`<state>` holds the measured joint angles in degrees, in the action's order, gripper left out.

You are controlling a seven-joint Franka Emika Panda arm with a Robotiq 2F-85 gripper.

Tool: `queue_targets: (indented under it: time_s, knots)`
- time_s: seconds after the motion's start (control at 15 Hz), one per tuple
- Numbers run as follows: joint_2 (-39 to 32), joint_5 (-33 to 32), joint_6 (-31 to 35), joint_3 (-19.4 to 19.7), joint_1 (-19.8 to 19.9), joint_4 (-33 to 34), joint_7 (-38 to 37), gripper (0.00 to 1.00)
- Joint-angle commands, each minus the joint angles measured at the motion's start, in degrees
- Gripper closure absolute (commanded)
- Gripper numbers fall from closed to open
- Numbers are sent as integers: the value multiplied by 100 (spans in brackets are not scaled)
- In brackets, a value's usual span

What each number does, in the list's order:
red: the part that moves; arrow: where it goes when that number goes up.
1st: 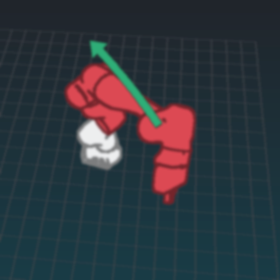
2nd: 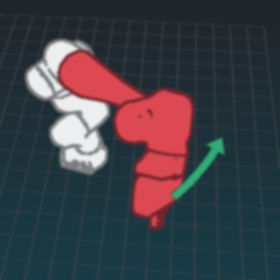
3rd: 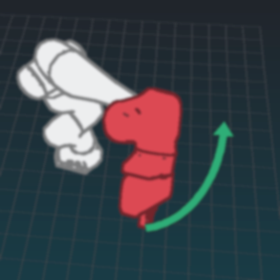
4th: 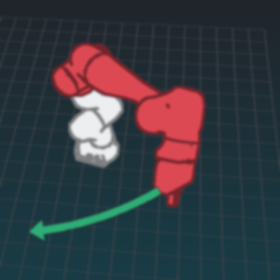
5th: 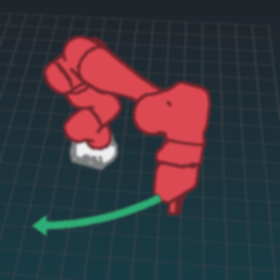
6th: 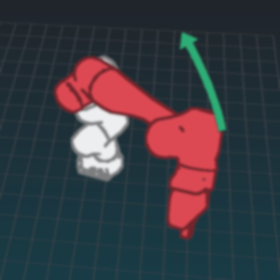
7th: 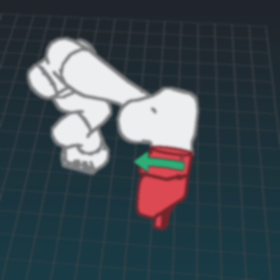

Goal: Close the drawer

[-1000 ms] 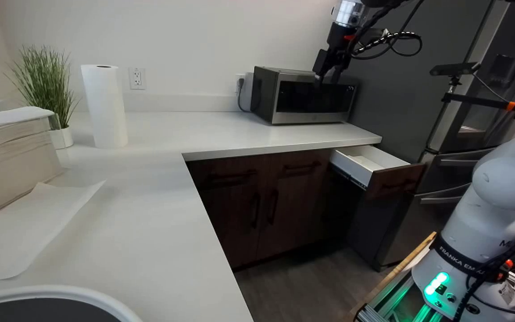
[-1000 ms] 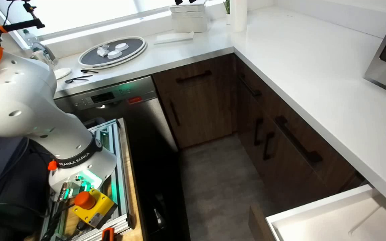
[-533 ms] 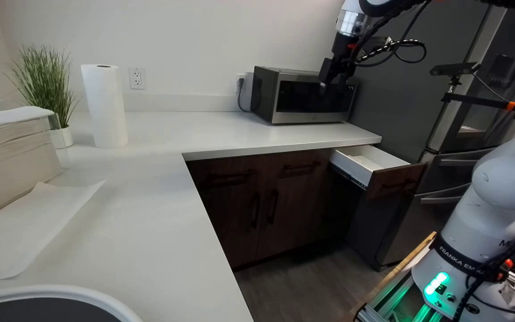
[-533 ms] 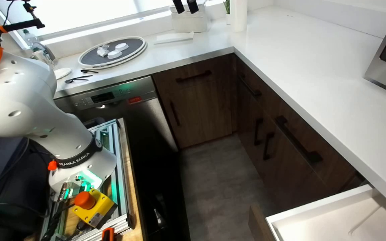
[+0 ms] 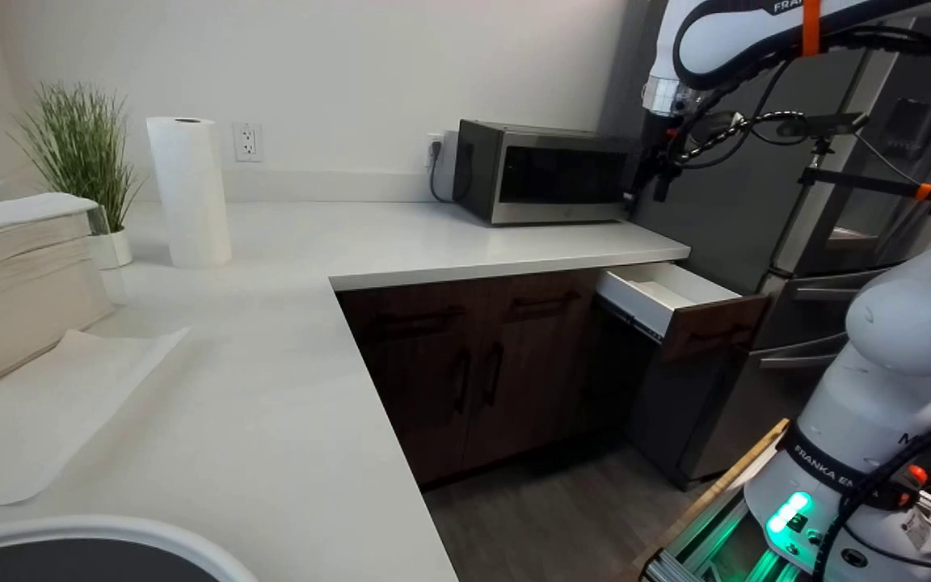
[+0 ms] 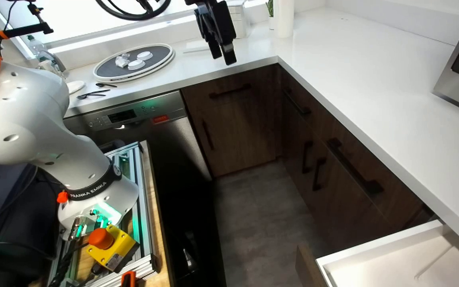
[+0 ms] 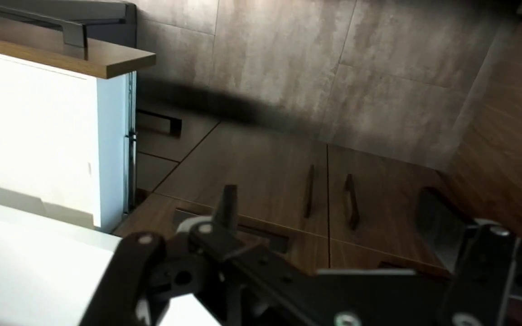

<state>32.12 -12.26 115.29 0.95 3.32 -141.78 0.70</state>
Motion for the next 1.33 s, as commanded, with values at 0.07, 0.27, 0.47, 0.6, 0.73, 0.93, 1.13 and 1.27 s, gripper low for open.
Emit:
queue_targets:
  time_s: [0.07, 0.27, 0.47, 0.6, 0.73, 0.93, 1.13, 1.27]
  knots:
    - [264, -620, 1095, 502, 392, -874, 504, 0]
    - [83, -1118, 2412, 835, 823, -1358, 693, 0]
    - [-272, -1562, 3861, 1038, 1405, -1778, 499, 0]
    - [-801, -1701, 4328, 1043, 1786, -1660, 491, 0]
    - [-1071, -1785, 4487, 1033, 2190, -1740, 420, 0]
    - [-840, -1505, 4230, 1037, 2013, -1677, 657, 0]
    - [-776, -1497, 4228, 977, 1982, -1644, 656, 0]
    - [-761, -1496, 4228, 975, 1983, -1644, 657, 0]
